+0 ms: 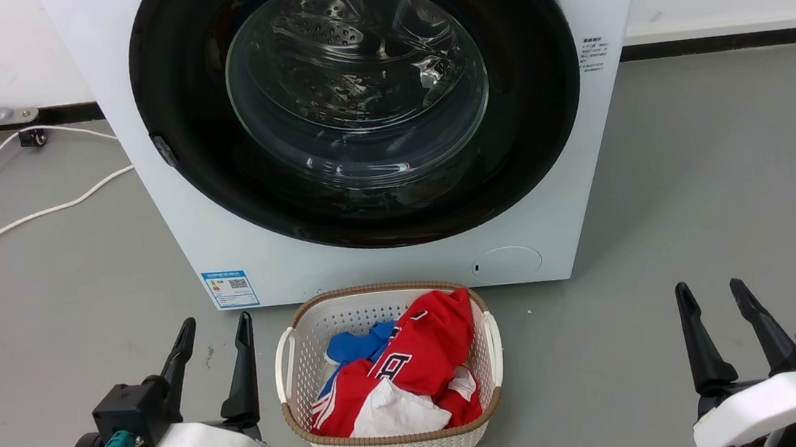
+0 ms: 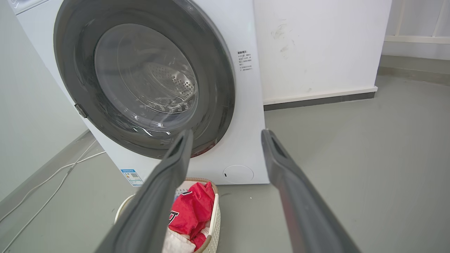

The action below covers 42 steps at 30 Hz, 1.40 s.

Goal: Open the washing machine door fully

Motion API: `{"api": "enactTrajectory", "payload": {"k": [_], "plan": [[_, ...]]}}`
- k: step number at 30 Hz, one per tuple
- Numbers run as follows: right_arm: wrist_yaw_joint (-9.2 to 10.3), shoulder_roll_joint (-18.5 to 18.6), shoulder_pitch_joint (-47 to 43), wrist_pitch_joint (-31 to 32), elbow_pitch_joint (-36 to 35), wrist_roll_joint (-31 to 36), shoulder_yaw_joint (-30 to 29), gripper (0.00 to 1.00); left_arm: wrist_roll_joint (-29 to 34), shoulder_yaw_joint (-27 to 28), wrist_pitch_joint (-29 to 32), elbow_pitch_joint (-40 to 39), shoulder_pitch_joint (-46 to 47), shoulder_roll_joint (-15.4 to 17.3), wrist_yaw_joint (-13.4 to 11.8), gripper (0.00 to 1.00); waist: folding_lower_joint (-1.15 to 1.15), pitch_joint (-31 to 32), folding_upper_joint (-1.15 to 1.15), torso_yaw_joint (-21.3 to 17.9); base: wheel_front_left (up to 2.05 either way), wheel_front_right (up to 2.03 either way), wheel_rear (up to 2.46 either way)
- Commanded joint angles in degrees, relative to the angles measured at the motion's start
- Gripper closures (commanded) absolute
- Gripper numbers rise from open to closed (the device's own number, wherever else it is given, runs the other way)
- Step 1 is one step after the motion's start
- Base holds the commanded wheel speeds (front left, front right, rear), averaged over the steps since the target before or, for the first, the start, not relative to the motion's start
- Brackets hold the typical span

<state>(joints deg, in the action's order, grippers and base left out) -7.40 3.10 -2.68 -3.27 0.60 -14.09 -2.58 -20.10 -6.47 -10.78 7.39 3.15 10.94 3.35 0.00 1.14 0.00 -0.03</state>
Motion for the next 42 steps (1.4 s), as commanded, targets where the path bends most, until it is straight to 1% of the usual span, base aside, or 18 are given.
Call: {"api": "enactTrajectory", "payload": {"k": [1,15,32,37,41,42], "plan": [[-0.11,-0.1,-0.01,-0.47,-0.26,1.37,0.06,0.0,1.23,-0.08,-0.48,-0.38,-0.17,0.43,-0.18,0.0,0.0,0.03,0.0,0.02,0.0,0.0,0.0],[-0.13,-0.18,-0.24,-2.44,0.47,6.84,-0.01,0.0,6.71,-0.69,-2.24,0.82,-0.37,0.52,0.88,0.0,0.0,-0.09,0.0,-0.1,0.0,0.0,0.0],[-0.08,-0.28,-0.47,-3.99,1.38,12.05,0.31,0.0,10.99,0.03,-4.06,2.14,-0.44,-0.08,1.8,0.0,0.0,-0.12,0.0,-0.1,0.0,0.0,0.0],[-0.08,-0.31,-0.52,-4.61,1.77,12.91,0.41,0.0,12.07,0.08,-4.53,2.3,-0.47,-0.12,2.19,0.0,0.0,-0.13,0.0,-0.03,0.0,0.0,0.0],[-0.08,-0.31,-0.23,-4.85,2.37,10.71,0.29,0.0,11.45,0.36,-4.54,2.59,-0.42,-0.31,2.53,0.0,0.0,-0.2,0.0,-0.04,0.0,0.0,0.0],[-0.08,-0.31,-0.15,-4.79,2.54,10.27,0.28,0.42,11.42,0.4,-4.54,2.63,-0.4,-0.33,2.51,0.0,0.0,-0.22,0.0,-0.05,0.0,0.0,0.0]]}}
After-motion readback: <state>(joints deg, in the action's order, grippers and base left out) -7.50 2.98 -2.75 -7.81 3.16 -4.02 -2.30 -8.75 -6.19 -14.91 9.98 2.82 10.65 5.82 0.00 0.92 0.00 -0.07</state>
